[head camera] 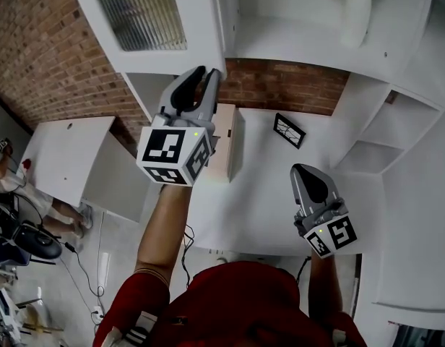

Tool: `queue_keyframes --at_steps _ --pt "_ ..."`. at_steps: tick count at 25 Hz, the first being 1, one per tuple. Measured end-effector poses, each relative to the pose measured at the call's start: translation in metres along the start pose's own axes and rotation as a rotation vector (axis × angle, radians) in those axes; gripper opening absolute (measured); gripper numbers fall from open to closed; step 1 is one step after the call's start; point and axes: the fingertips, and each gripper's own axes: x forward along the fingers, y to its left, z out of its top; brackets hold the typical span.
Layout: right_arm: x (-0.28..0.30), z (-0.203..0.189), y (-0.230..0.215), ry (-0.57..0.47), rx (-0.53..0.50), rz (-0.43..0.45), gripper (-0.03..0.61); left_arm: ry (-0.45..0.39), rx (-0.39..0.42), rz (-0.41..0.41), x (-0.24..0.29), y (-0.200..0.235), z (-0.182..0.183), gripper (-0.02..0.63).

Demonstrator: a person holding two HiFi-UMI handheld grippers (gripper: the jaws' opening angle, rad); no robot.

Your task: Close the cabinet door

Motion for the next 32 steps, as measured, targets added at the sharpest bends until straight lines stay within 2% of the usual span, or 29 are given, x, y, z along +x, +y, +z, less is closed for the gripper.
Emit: queue_keyframes --at_steps 12,32 --pt "0.015 -0.011 -0.010 0.020 0.011 -0.031 0.014 -0.009 0.014 0.011 0.027 0.017 -0.007 0.008" --pt "0.028 -0.022 -0.029 0.021 0.028 -0.066 0.014 -0.017 0.009 0.009 0.057 0.030 -0.019 -0.003"
